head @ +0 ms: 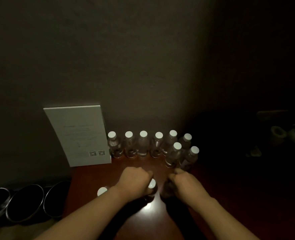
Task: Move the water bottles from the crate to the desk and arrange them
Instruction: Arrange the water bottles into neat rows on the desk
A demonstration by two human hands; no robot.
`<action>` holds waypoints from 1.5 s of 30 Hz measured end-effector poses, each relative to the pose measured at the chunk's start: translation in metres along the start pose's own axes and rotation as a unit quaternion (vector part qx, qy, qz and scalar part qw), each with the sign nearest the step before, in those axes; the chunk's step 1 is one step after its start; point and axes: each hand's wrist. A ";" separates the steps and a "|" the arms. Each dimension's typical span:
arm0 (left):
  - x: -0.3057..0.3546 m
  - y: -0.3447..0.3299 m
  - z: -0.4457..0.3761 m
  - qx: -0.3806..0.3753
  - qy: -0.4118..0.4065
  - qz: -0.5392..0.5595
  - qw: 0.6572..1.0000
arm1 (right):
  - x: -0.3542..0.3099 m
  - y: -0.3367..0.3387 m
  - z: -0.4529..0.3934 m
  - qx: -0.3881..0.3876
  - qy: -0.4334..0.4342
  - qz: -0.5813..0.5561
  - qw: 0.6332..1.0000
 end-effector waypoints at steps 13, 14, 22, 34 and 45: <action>0.001 0.016 -0.062 0.037 0.090 0.144 0.985 | 0.047 0.034 -0.004 0.126 -0.076 -0.165 0.975; 0.003 0.017 -0.074 0.068 0.096 0.158 0.981 | 0.056 0.039 -0.010 0.151 -0.105 -0.160 0.970; 0.016 0.017 -0.156 0.106 0.095 0.192 0.971 | 0.084 0.048 -0.063 0.124 -0.137 -0.164 0.969; 0.006 0.010 -0.128 0.083 0.117 0.142 0.979 | 0.085 0.033 -0.034 0.080 -0.101 -0.139 0.982; 0.019 -0.002 -0.071 0.051 0.117 0.130 0.983 | 0.069 0.006 0.017 0.070 -0.122 -0.105 0.984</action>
Point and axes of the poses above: each hand's wrist, its own z-axis away from the middle knuckle, its own y-axis out of the back of the hand, x = y × z, and after that the axes turned 10 degrees about -y, right-handed
